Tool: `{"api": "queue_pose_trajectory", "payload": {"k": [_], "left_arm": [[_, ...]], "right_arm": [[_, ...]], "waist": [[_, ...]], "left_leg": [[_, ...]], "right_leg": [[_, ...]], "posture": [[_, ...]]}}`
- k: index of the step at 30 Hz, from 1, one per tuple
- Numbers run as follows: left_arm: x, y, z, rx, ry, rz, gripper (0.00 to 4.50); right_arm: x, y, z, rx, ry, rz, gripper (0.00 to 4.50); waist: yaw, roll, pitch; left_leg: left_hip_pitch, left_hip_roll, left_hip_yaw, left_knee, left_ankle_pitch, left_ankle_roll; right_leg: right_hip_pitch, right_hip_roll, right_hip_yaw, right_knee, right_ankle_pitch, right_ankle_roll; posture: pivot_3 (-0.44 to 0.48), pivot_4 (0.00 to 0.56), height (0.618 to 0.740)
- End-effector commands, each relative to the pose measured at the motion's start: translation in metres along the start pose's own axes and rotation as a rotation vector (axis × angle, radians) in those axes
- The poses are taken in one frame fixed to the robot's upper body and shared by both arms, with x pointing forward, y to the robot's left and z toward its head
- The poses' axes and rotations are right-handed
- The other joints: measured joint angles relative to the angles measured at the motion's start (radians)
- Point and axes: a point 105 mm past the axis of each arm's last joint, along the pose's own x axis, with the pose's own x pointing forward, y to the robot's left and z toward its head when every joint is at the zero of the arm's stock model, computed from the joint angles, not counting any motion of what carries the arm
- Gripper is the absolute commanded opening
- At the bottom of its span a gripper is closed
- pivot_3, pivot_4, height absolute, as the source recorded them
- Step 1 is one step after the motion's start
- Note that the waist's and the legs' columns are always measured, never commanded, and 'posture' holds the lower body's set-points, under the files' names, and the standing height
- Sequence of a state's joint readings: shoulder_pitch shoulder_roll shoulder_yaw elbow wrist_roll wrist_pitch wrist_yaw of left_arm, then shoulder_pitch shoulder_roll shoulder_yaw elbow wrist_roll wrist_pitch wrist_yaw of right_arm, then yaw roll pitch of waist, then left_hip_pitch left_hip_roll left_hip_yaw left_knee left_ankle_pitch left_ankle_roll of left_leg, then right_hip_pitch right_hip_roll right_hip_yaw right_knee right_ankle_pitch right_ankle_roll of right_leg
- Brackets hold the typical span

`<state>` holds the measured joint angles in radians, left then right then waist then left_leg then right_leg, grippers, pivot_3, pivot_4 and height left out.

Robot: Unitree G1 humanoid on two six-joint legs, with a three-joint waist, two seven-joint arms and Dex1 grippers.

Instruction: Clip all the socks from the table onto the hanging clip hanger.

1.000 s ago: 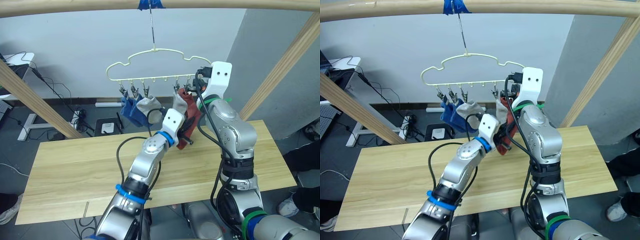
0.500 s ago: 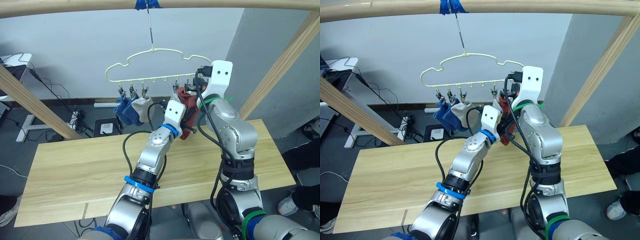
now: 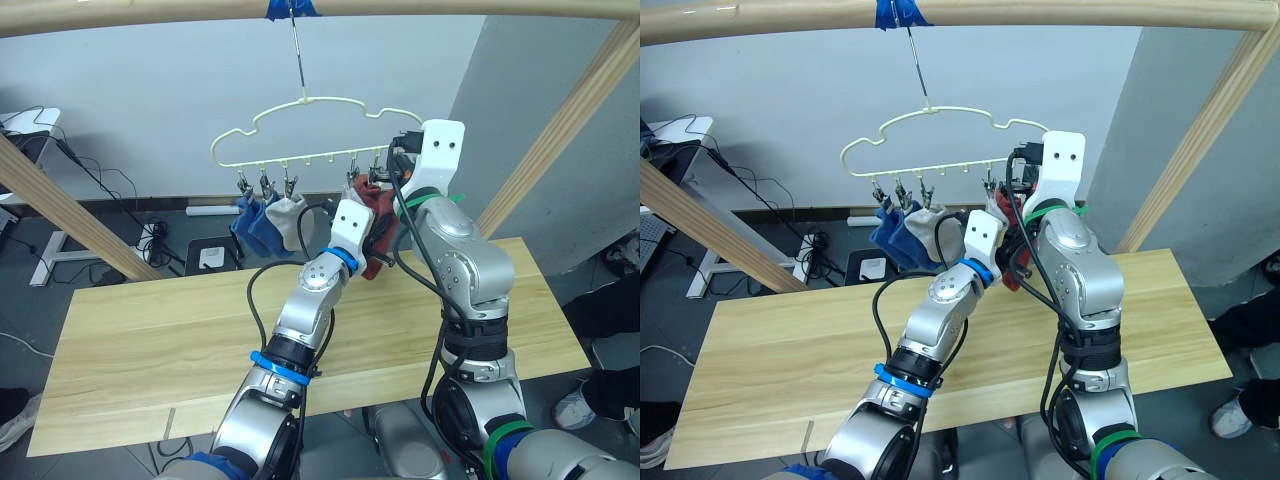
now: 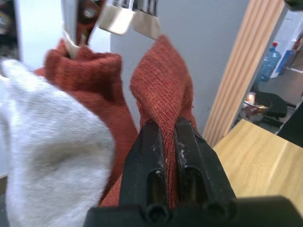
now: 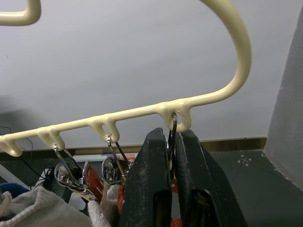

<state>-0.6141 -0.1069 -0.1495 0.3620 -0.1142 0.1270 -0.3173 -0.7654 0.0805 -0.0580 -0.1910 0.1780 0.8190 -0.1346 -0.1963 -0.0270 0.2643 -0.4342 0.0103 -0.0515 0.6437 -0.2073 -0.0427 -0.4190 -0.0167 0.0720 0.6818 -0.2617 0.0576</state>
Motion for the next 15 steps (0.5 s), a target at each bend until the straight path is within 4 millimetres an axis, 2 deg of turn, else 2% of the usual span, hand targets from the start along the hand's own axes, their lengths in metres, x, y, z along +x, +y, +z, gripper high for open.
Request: {"api": "queue_pose_trajectory", "payload": {"k": [1, 15], "left_arm": [[0.002, -0.008, 0.015, 0.004, -0.055, -0.017, 0.01], [0.004, -0.006, 0.025, 0.004, -0.099, 0.008, 0.01]], "right_arm": [[-0.004, 0.005, 0.018, -0.005, -0.077, 0.017, 0.0], [-0.004, 0.005, 0.016, -0.007, -0.07, 0.017, 0.0]], "waist": [[0.0, 0.0, 0.0], [0.0, 0.0, 0.0]], "left_leg": [[0.0, 0.0, 0.0, 0.0, 0.0, 0.0], [0.0, 0.0, 0.0, 0.0, 0.0, 0.0]], "right_leg": [[0.0, 0.0, 0.0, 0.0, 0.0, 0.0], [0.0, 0.0, 0.0, 0.0, 0.0, 0.0]], "posture": [[-0.256, 0.217, 0.74], [-0.251, 0.219, 0.74]]}}
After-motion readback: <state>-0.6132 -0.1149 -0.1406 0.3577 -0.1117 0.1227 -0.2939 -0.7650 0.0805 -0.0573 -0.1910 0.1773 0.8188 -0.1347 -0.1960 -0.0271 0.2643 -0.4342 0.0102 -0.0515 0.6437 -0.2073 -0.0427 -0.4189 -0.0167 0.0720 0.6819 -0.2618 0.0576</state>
